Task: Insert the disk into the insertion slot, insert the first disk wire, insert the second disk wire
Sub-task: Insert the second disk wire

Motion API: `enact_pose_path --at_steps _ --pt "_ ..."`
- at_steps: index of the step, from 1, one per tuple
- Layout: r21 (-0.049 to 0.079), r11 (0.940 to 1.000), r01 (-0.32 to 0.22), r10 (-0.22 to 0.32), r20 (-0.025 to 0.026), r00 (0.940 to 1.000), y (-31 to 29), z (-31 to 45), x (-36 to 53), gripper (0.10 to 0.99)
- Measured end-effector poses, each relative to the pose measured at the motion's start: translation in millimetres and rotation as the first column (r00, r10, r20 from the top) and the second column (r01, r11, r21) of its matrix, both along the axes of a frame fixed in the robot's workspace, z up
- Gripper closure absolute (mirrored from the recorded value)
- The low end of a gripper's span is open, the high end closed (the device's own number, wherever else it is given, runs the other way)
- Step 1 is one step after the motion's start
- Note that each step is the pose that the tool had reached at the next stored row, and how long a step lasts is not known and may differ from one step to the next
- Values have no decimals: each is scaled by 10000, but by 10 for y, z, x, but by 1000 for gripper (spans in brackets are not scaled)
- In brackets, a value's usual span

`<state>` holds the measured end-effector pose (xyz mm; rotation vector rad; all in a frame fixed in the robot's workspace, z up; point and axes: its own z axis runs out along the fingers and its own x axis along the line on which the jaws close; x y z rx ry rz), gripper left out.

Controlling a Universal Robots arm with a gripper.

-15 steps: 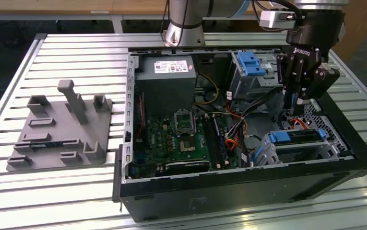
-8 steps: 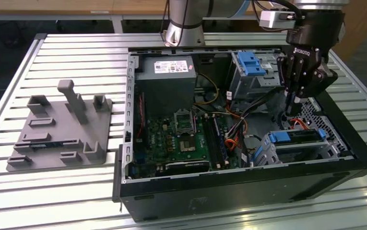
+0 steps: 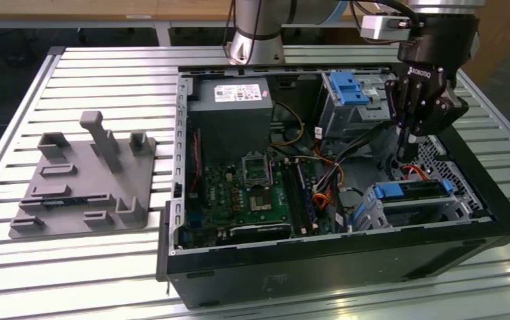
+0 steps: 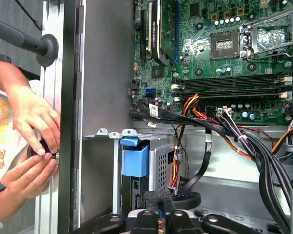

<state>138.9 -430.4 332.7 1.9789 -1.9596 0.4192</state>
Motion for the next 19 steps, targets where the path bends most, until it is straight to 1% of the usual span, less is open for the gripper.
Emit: enact_pose_path --at_steps 8,9,11,12,14,15,17,19 --pt "-5 10000 0 0 0 10000 -3 -1 7 941" --pt "-3 10000 3 -3 -9 10000 -4 -2 39 941" --pt "-4 10000 -2 2 -61 10000 -3 -2 114 941" --pt "-4 10000 -2 2 -71 10000 -3 -2 130 941" --pt "11 10000 4 -4 -72 10000 -15 -2 133 941" --pt "68 10000 8 -8 -73 10000 -22 -2 133 941" --pt "247 9997 10 -8 -73 10000 -39 -2 133 941" --pt "395 9992 10 -7 -73 10000 -65 -1 133 941"
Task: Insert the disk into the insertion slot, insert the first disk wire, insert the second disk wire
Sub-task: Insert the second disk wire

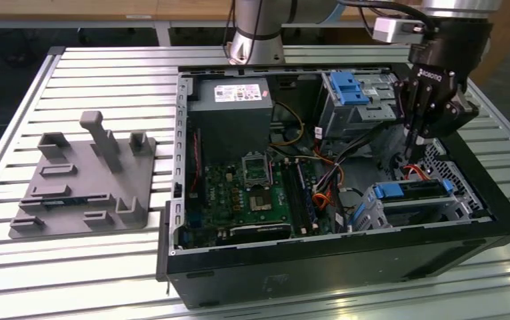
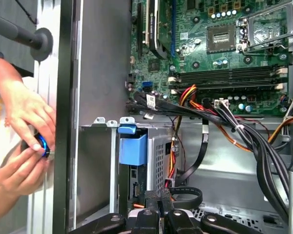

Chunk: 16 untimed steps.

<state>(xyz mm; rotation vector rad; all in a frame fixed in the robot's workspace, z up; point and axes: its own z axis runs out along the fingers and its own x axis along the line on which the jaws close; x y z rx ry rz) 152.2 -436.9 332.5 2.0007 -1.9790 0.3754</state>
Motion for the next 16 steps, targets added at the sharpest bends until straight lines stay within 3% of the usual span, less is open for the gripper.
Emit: enact_pose_path --at_steps 6,14,16 --pt "339 9994 0 0 0 10000 -99 14 -2 941" --pt "947 9955 -1 1 -1 10000 -230 20 -8 941" --pt "1008 9949 0 0 0 10000 -266 21 -9 941"
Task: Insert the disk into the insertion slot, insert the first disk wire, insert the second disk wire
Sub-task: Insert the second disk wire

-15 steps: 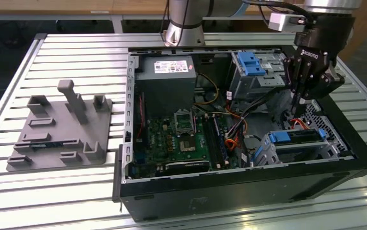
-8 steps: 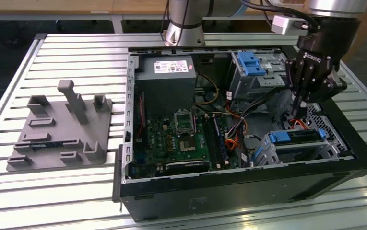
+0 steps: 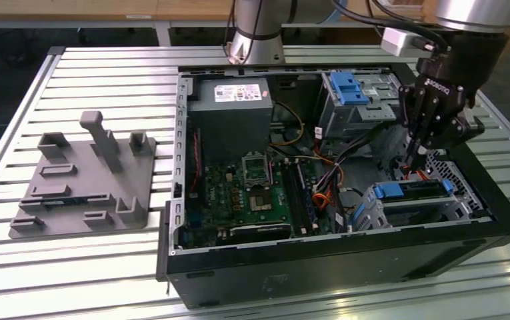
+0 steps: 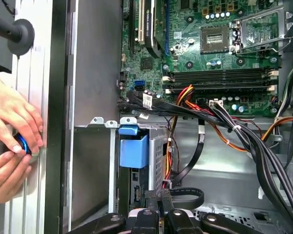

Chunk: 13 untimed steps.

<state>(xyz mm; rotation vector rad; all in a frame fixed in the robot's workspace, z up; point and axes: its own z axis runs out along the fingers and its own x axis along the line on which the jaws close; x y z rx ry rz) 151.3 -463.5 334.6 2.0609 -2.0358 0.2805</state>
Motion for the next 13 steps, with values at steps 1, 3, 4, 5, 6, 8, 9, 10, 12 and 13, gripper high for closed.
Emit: enact_pose_path --at_steps 1,3,4,5,6,8,9,10,12,13 --pt "31 10000 0 0 0 10000 -18 0 0 941" --pt "189 9998 0 0 -1 10000 -45 0 -1 941" --pt "281 9996 0 0 0 10000 -58 0 -1 941" --pt "369 9993 0 0 0 10000 -70 0 -1 941" --pt "454 9990 0 0 0 10000 -80 0 -2 941" --pt "595 9982 2 -2 0 10000 -100 0 -5 941" --pt "659 9978 4 -3 0 10000 -109 0 -6 941" --pt "718 9974 6 -6 0 10000 -119 0 -8 941" --pt "817 9967 10 -10 0 10000 -139 1 -9 941" --pt "854 9963 19 -19 0 10000 -150 1 -10 941"
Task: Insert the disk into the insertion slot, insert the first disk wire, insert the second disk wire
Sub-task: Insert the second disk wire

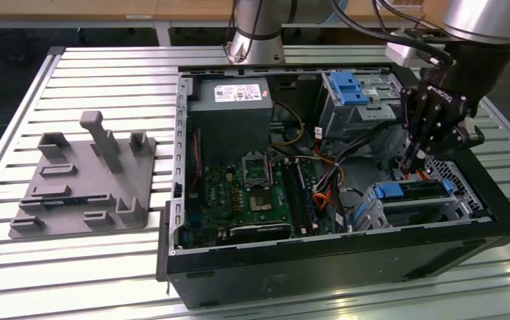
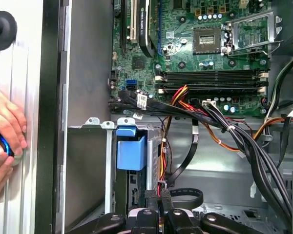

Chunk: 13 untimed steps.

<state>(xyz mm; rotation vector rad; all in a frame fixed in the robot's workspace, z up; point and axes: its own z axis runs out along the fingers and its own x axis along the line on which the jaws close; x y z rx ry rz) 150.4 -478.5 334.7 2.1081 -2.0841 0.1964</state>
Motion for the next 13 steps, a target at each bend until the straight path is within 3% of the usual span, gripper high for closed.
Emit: enact_pose_path --at_steps 5,11,13 --pt "110 9998 167 -167 -1 9999 -26 12 -1 941" --pt "117 9997 219 -219 -1 9998 -40 12 -1 941" --pt "267 9994 217 -217 -4 9998 -59 11 0 941"
